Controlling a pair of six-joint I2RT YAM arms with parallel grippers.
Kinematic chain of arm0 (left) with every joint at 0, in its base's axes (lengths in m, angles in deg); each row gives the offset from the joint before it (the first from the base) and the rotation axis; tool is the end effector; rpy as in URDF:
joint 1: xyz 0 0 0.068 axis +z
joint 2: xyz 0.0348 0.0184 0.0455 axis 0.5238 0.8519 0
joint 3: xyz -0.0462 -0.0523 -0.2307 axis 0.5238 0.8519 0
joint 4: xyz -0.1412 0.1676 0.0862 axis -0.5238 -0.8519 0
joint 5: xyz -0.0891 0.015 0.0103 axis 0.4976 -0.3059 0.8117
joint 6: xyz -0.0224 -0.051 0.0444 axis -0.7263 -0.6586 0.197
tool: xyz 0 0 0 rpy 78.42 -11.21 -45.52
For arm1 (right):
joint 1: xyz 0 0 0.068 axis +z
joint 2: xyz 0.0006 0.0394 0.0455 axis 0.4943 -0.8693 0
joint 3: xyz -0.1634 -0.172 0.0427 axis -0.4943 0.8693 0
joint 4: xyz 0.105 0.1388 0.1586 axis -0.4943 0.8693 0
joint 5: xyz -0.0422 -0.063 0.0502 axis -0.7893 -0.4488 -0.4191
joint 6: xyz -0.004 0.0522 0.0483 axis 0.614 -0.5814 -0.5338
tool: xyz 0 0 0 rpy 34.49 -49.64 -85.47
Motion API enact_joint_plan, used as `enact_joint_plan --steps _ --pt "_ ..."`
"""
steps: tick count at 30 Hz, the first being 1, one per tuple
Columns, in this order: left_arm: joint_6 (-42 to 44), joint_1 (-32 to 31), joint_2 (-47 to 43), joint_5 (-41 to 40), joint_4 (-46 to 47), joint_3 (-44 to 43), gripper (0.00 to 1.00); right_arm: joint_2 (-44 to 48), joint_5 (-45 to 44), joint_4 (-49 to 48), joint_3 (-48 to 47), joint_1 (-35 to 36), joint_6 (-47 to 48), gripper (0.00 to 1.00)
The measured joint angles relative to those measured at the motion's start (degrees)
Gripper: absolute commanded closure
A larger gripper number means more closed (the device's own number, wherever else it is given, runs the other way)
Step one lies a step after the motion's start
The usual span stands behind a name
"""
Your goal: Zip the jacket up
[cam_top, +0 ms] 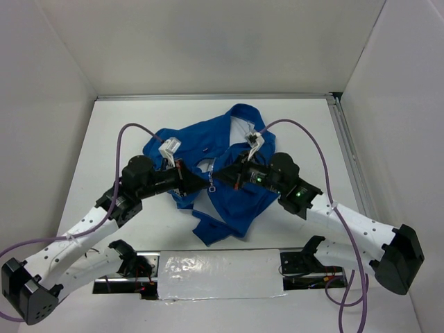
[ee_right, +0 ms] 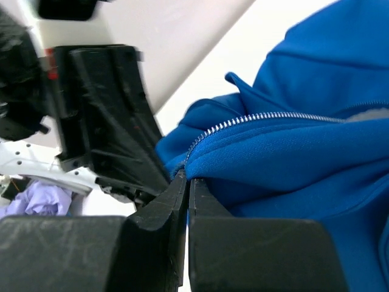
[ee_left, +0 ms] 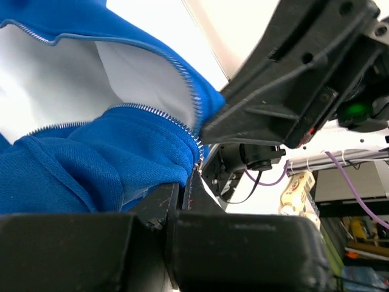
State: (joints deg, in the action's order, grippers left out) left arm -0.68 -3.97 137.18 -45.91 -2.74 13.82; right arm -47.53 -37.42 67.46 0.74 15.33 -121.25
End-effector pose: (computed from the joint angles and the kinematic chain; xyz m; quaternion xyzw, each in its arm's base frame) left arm 0.1661 -0.1484 0.2954 0.0738 0.7547 -0.5318 0.3772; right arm 0.1673 0.1907 0.2939 -0.1602 0.6945 0.5256 0.4645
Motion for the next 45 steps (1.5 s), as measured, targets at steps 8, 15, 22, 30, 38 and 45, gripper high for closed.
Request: enact_joint_plan --steps 8,15,22,30,38,45 --pt "-2.9 -1.2 0.2 -5.6 -3.9 -2.1 1.00 -3.8 -2.2 13.8 -8.4 0.9 3.6 0.69" --pt "-8.5 -1.9 2.9 -10.1 -9.6 -4.0 1.00 -1.7 -9.0 19.8 -8.4 6.2 7.5 0.24" --pt "-13.0 -1.9 3.0 -13.4 -12.1 -7.8 1.00 5.8 -10.4 20.8 -6.6 6.6 7.6 0.31" --pt "-17.1 -1.9 2.8 -15.2 -13.7 -8.1 1.00 4.9 0.0 12.9 0.5 6.9 3.5 0.36" --pt "-18.3 -1.9 1.6 -15.4 -13.9 -8.1 1.00 -3.6 5.2 0.8 2.6 7.6 -1.9 0.36" --pt "-19.1 -1.9 0.6 -15.3 -14.6 -8.1 1.00 -5.3 3.1 -8.9 5.9 7.7 -6.3 0.33"
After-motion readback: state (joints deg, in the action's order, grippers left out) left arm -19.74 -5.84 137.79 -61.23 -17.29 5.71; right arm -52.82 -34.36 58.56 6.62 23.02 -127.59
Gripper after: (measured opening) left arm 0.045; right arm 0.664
